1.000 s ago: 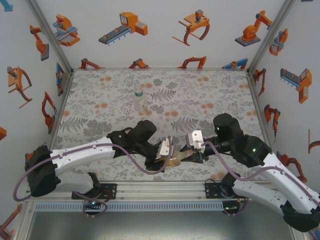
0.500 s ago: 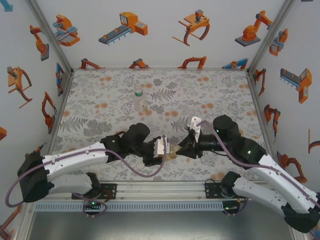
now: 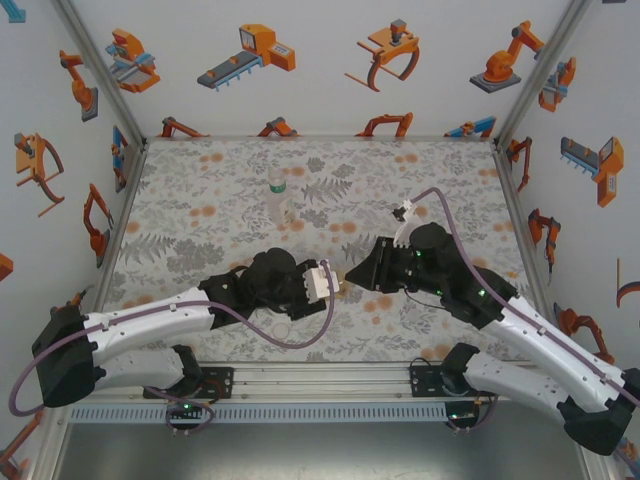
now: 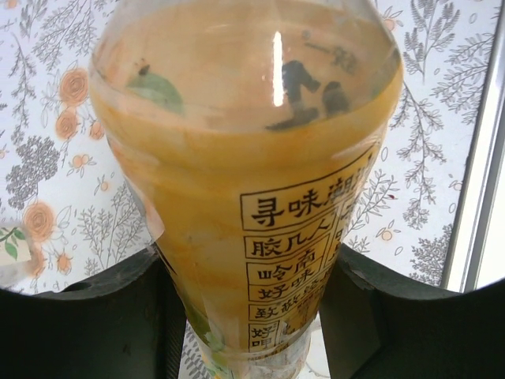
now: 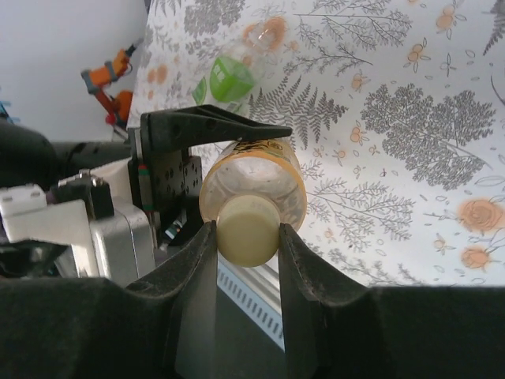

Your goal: Screw on the bottle caps

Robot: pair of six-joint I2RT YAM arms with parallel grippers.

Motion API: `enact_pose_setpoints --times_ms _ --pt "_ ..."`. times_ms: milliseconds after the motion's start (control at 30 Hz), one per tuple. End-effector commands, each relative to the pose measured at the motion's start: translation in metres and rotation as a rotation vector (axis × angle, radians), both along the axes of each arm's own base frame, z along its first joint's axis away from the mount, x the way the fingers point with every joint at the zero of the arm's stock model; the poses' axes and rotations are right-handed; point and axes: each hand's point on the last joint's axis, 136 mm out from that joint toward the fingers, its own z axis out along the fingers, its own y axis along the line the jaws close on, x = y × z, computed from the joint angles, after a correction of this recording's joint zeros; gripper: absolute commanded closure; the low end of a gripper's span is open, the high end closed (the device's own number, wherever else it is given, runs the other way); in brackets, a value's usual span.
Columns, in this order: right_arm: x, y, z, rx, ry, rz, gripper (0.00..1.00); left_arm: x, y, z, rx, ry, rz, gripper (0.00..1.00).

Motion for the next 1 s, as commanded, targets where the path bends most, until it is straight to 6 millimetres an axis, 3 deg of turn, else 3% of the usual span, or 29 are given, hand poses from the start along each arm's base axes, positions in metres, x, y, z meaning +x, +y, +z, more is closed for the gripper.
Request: enact_pose_setpoints --times_ms 0,200,267,767,967 --pt "0.01 -0.007 -0.015 0.007 0.11 -0.126 1.0 0.005 -0.014 0.04 -0.134 -0.065 -0.002 1.0" --pt "0.013 -0.003 -0.012 0.018 0.089 -0.116 0.68 0.002 -0.018 0.041 -0.138 -0.057 -0.029 1.0" --pt "0.014 -0.001 -0.012 0.025 0.085 -0.113 0.63 0.002 -0.018 0.04 -0.137 -0.055 -0.03 1.0" --pt "0.016 0.011 -0.02 0.009 0.101 -0.07 0.56 0.007 -0.018 0.038 -0.127 -0.062 -0.002 1.0" --pt "0.016 0.009 -0.021 -0.001 0.093 -0.069 0.64 0.008 -0.017 0.039 -0.132 -0.063 0.006 1.0"
